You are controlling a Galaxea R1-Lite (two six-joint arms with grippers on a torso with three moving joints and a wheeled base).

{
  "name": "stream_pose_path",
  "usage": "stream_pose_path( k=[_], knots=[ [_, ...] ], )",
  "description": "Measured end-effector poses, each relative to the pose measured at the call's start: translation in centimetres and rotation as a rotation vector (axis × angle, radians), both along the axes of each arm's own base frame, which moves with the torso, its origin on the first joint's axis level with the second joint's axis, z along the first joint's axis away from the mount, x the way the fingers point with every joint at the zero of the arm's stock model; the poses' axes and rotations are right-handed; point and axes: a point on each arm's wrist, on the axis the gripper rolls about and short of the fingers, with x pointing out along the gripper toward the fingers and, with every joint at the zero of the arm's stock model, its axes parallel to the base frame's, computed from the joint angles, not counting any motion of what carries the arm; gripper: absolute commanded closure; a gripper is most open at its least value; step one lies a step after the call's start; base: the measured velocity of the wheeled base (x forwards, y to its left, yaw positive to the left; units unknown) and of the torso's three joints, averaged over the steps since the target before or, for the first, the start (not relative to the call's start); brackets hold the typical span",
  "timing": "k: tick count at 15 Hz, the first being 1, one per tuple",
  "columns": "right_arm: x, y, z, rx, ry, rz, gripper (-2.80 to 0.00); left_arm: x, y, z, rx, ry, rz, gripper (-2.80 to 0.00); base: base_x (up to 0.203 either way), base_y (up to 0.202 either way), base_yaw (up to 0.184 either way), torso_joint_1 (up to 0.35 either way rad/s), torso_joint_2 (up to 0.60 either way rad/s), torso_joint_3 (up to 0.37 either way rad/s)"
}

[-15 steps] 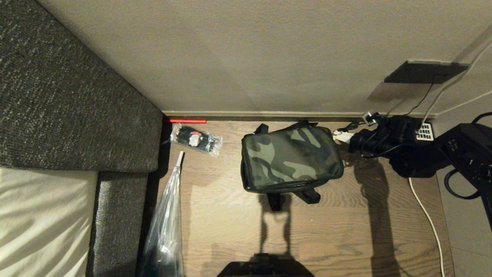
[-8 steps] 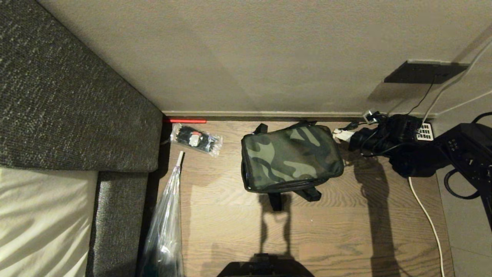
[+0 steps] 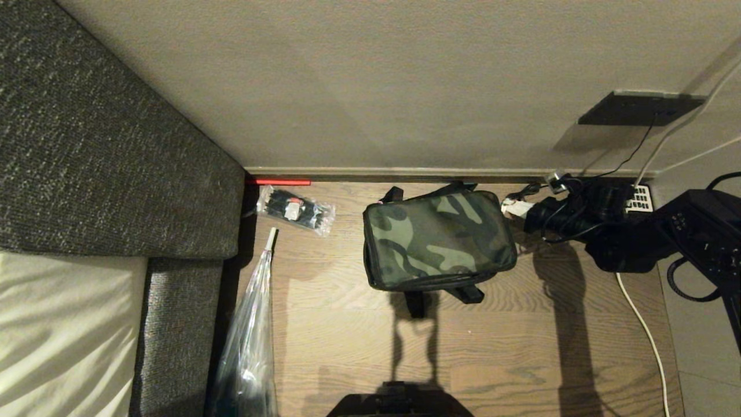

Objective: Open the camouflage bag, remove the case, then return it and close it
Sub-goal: Open the top of the storage box

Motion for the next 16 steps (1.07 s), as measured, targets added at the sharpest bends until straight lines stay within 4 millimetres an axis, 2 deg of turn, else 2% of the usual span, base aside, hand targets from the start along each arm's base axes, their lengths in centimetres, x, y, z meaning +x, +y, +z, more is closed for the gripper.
stream_pose_path(
  k=[12,16],
  knots=[
    [-0.1,0.1,-0.4,-0.007,0.008,-0.001,0.00,0.0,0.0,0.0,0.000,0.000,0.000,0.00,0.000,0.000,0.000,0.000,0.00,0.000],
    [-0.4,0.1,-1.3,-0.070,-0.009,-0.022,0.00,0.0,0.0,0.0,0.000,0.000,0.000,0.00,0.000,0.000,0.000,0.000,0.00,0.000]
  ],
)
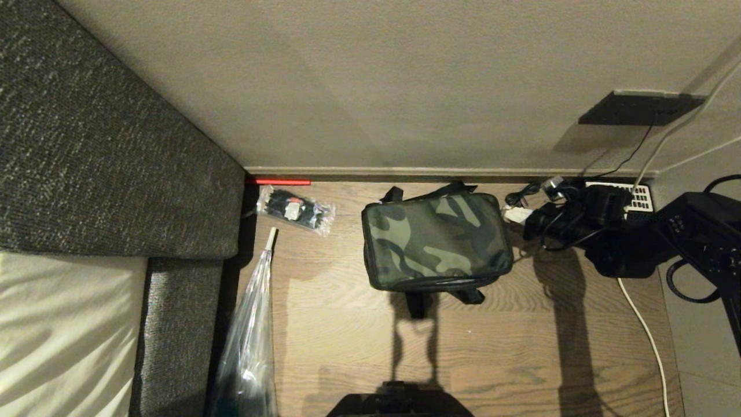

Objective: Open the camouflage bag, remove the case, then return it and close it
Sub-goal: Open the top of the storage box

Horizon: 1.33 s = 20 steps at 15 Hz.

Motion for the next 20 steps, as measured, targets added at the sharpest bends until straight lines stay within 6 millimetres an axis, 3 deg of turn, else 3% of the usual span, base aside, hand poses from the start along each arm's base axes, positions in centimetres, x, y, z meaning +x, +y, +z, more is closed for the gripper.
stream_pose_path(
  k=[6,20],
  knots=[
    [-0.1,0.4,-0.1,-0.016,0.000,-0.053,0.00,0.0,0.0,0.0,0.000,0.000,0.000,0.00,0.000,0.000,0.000,0.000,0.00,0.000],
    [-1.5,2.1,2.4,-0.076,-0.059,-0.062,0.00,0.0,0.0,0.0,0.000,0.000,0.000,0.00,0.000,0.000,0.000,0.000,0.00,0.000]
  ],
)
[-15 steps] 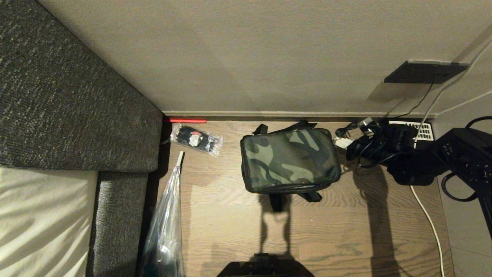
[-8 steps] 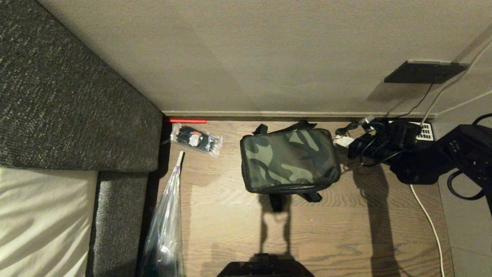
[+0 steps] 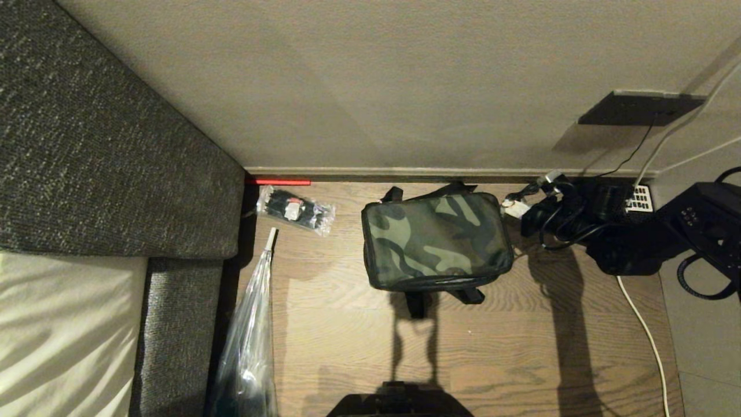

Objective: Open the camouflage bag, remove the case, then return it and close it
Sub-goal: Open the top of the storage box

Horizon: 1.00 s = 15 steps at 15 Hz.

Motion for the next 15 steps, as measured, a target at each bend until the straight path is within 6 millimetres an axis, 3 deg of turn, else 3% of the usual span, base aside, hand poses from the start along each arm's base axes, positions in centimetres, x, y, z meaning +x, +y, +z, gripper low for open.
stream_pose_path(
  k=[15],
  knots=[
    [1.4,0.6,0.6,0.010,-0.038,-0.039,0.00,0.0,0.0,0.0,0.000,0.000,0.000,0.00,0.000,0.000,0.000,0.000,0.00,0.000]
  ],
)
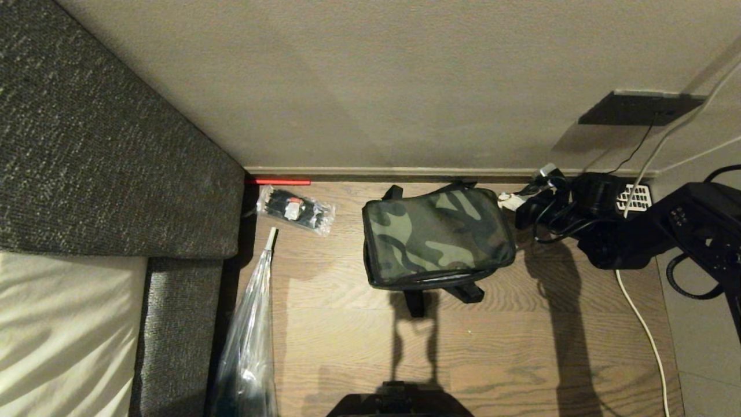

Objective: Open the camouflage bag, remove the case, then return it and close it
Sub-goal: Open the top of the storage box

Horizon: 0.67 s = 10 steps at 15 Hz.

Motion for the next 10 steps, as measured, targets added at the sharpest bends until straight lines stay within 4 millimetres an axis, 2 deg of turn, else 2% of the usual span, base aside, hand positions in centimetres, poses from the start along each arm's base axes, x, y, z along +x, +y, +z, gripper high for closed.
stream_pose_path(
  k=[10],
  knots=[
    [0.64,-0.06,0.88,0.035,-0.020,-0.015,0.00,0.00,0.00,0.00,0.000,0.000,0.000,0.00,0.000,0.000,0.000,0.000,0.00,0.000]
  ],
)
